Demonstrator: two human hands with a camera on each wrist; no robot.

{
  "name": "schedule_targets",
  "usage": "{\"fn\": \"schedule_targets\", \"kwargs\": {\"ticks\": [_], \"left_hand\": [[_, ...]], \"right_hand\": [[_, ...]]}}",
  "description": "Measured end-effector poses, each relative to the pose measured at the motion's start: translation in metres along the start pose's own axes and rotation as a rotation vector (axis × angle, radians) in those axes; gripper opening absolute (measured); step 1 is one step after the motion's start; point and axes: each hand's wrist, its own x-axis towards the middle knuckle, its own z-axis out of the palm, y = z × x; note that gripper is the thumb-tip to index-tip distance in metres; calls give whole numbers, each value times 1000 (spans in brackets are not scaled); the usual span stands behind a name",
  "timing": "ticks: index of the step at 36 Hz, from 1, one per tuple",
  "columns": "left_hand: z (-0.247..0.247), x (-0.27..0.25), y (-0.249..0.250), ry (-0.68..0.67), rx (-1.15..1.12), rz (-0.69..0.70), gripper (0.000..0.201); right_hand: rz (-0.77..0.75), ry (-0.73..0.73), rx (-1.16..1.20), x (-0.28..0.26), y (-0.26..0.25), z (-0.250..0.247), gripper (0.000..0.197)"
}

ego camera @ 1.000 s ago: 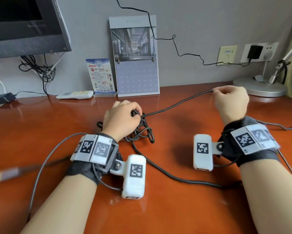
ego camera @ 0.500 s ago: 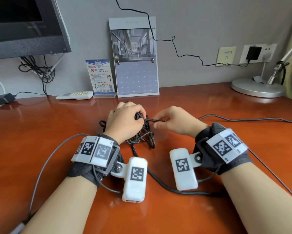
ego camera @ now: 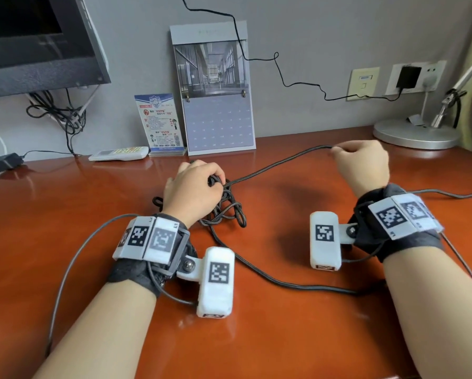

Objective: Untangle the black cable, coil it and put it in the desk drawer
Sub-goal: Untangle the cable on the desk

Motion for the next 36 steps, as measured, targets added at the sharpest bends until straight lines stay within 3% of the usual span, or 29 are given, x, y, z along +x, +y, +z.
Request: {"fn": "schedule_targets", "kwargs": {"ticks": [4, 12, 17, 20, 28, 36], "left_hand": [[0, 0, -2, 2, 21, -5, 22], [2, 1, -1, -14, 52, 14, 20], [1, -1, 2, -44, 64, 38, 19], [0, -2, 4, -40, 37, 26, 18], [0, -2, 8, -5, -40, 25, 20], [-1, -2, 8, 21, -57, 4, 20]], "right_hand": [[-50, -140, -30, 0, -1, 8, 17], [-430, -486, -180, -29, -30, 26, 21], [-497, -627, -125, -45, -40, 37, 11], [-468, -567, -135, -46, -42, 39, 10], [-436, -201, -223, -36, -42, 26, 15], [-194, 30, -146, -21, -30, 12, 21]]}}
